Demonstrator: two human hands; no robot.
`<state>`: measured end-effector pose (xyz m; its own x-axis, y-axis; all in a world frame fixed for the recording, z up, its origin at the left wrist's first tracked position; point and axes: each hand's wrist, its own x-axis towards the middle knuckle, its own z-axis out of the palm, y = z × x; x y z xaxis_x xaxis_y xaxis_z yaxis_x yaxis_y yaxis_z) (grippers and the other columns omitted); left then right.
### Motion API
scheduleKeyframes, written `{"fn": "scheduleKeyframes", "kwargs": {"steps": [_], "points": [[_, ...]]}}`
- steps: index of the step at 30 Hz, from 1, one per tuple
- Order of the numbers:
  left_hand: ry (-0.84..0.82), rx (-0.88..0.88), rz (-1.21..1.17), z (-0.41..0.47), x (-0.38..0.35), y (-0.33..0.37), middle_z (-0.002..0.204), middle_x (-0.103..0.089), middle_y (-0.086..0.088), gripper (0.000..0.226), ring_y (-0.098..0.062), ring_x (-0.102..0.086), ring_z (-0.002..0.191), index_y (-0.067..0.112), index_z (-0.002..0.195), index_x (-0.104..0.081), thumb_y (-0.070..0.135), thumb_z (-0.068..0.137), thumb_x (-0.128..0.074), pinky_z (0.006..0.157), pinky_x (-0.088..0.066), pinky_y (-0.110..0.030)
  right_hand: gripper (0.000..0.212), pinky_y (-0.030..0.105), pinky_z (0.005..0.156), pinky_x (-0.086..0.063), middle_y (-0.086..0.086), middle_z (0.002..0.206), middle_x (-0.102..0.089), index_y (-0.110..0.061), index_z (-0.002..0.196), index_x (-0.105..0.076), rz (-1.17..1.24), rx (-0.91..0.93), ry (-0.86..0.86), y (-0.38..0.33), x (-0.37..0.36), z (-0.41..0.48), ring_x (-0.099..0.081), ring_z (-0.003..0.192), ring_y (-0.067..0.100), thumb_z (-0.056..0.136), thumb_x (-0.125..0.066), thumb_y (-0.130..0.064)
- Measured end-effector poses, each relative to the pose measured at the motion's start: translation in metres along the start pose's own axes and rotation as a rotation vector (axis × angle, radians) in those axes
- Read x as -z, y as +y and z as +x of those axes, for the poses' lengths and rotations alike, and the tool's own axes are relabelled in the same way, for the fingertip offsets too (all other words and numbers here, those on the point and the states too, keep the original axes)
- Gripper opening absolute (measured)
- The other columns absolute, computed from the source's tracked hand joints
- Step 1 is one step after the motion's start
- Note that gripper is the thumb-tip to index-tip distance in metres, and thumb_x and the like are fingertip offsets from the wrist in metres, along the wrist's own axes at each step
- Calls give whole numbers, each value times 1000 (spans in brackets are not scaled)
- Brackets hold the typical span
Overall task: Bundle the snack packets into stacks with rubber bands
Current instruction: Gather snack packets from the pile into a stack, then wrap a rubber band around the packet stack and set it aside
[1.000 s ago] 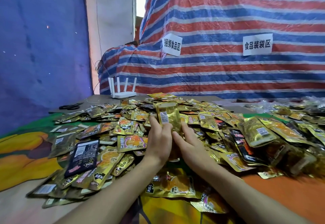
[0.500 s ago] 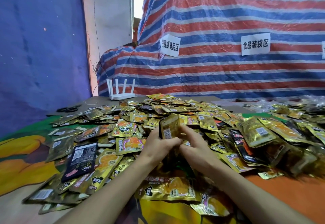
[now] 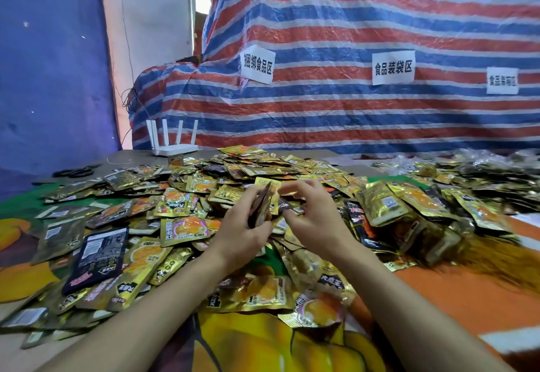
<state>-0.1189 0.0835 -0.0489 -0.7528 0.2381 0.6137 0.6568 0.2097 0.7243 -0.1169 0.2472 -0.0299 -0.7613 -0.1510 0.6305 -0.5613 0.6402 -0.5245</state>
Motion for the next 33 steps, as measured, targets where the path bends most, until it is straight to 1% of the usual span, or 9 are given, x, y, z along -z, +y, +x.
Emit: {"fn": "scheduleKeyframes", "kwargs": {"steps": [4, 10, 13, 15, 19, 21, 26, 29, 33], "points": [[-200, -78, 207, -3, -2, 2, 89, -56, -1, 48, -9, -55, 71, 43, 120, -46, 7, 92, -61, 59, -45, -25, 18, 37, 80, -54, -8, 105, -61, -25, 105, -68, -256, -31, -11, 3, 35, -25, -61, 94, 14, 88, -64, -21], [-343, -71, 334, -6, -9, 1, 87, -52, 19, 58, 9, -55, 76, 44, 132, -41, 11, 90, -63, 61, -40, -9, 6, 30, 61, -51, -8, 73, -64, -23, 79, -66, -776, -400, -221, 25, 134, -53, -63, 72, 18, 79, -67, -29], [-340, -61, 300, -6, -9, 1, 87, -55, 22, 61, 9, -56, 77, 54, 125, -41, 10, 90, -64, 62, -41, -9, 10, 27, 55, -47, -3, 68, -62, -20, 69, -63, -886, -568, -357, 42, 175, -60, -62, 67, 19, 74, -70, -24], [-326, -72, 289, -5, -5, -1, 89, -57, 26, 63, 5, -56, 79, 62, 118, -40, 11, 89, -63, 63, -42, -10, 8, 29, 58, -49, -1, 75, -63, -21, 75, -60, -924, -631, -386, 54, 191, -66, -62, 72, 19, 74, -67, -17], [-289, -48, 284, -3, 1, -8, 96, -59, 10, 68, -4, -57, 81, 67, 115, -39, 9, 91, -65, 68, -46, -24, 9, 26, 56, -46, -2, 79, -61, -19, 83, -59, -1062, -650, -266, 77, 201, -82, -62, 75, 18, 81, -59, -10], [-277, -44, 268, -3, 2, -10, 97, -60, 8, 71, -4, -58, 83, 70, 113, -39, 8, 91, -66, 68, -46, -21, 8, 25, 49, -40, -2, 78, -59, -18, 83, -59, -1076, -656, -242, 83, 199, -87, -59, 74, 19, 84, -58, -10], [-267, -49, 225, -3, 2, -12, 89, -59, 5, 72, -3, -59, 78, 69, 111, -43, 5, 91, -66, 64, -48, -14, 11, 26, 48, -43, -1, 74, -60, -15, 77, -57, -1091, -635, -220, 88, 199, -86, -60, 68, 18, 83, -58, -7], [-263, -36, 215, -3, 2, -12, 87, -59, 3, 68, -4, -59, 75, 65, 113, -45, 4, 91, -66, 63, -49, -17, 10, 27, 53, -47, 4, 77, -67, -12, 75, -60, -1084, -642, -210, 87, 205, -83, -66, 72, 21, 80, -57, -4], [-247, 11, 182, -3, 2, -13, 90, -60, -5, 59, -17, -58, 77, 55, 116, -47, 5, 92, -65, 62, -49, -29, 11, 26, 50, -41, 1, 76, -63, -15, 80, -60, -1152, -626, -163, 82, 215, -79, -63, 71, 21, 81, -55, -5]]}}
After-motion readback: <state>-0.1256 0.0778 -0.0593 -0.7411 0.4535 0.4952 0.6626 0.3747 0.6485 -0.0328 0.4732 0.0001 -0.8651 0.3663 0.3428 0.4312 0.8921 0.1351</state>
